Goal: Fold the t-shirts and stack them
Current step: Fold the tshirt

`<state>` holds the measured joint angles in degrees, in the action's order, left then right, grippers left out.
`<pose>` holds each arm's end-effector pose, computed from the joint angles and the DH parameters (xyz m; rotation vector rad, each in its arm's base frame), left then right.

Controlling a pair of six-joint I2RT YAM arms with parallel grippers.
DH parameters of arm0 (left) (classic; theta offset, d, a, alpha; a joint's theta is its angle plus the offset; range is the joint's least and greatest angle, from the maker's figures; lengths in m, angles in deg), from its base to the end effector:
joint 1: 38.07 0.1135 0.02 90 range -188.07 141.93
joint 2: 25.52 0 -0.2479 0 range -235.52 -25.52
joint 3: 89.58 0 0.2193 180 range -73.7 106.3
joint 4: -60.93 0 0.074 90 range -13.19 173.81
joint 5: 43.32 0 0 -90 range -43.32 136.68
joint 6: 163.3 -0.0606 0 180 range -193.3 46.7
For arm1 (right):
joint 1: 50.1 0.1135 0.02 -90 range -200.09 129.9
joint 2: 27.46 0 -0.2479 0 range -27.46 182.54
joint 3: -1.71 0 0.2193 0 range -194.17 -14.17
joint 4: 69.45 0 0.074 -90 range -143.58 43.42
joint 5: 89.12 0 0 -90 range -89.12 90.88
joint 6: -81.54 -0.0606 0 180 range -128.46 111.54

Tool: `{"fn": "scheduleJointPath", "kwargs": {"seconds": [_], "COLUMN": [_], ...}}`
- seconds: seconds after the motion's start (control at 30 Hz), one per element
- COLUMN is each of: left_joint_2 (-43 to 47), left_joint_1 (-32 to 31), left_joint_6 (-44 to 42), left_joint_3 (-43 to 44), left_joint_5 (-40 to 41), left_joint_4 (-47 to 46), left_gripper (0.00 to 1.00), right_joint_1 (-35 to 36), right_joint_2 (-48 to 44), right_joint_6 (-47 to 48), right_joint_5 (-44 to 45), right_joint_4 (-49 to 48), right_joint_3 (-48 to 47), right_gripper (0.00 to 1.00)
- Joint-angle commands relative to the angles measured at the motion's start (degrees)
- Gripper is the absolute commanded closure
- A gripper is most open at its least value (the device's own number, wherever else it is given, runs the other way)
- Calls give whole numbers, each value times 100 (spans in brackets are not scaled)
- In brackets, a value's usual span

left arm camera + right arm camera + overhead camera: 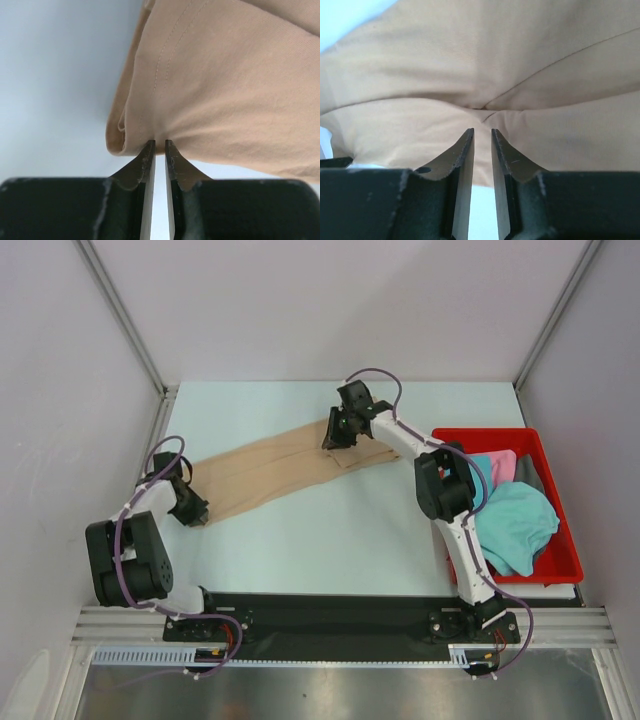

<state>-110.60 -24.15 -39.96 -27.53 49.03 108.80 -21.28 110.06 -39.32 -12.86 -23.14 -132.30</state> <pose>0.2368 0.0613 0.1476 -1.1336 2.5669 -0.0229 0.4377 0.2572 0.1660 -0.0670 2.5536 0.7311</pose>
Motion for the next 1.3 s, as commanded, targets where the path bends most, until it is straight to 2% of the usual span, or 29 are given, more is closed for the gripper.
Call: {"fn": "scheduleJointPath", "kwargs": {"seconds": [0.0, 0.17, 0.27, 0.3, 0.4, 0.5, 0.67, 0.83, 0.97, 1.27], "left_joint_2": [255, 622, 878, 905, 617, 326, -149, -361, -211, -159], "left_joint_1": [33, 33, 33, 41, 68, 59, 112, 340, 656, 718], "left_joint_6": [-65, -73, -170, -196, -258, -320, -328, 74, 357, 515], "left_joint_3": [-12, 172, 514, 568, 709, 718, 577, 244, -476, -600], "left_joint_5": [20, 125, 423, 494, 416, 214, 380, 688, 574, 547], "left_joint_4": [150, 299, 343, 343, 361, 230, 18, 299, 291, 519], "left_gripper": [81, 82, 77, 75, 74, 79, 79, 93, 94, 95], "right_joint_1": [-8, 62, 115, 115, 115, 115, 80, 10, -104, -201], "right_joint_2": [-427, -409, -419, -392, -295, -190, 21, 162, 267, 618], "right_joint_6": [246, 246, 194, 150, 71, 53, 18, -26, -166, -237], "right_joint_5": [38, -208, -226, -226, -252, -200, -226, -156, 46, 20], "right_joint_4": [41, 42, -125, -143, -257, -310, -310, -337, -319, -425], "right_joint_3": [62, 228, 439, 440, 396, 361, 229, 229, 211, -105], "right_gripper": [74, 76, 79, 79, 81, 83, 84, 84, 84, 83]}}
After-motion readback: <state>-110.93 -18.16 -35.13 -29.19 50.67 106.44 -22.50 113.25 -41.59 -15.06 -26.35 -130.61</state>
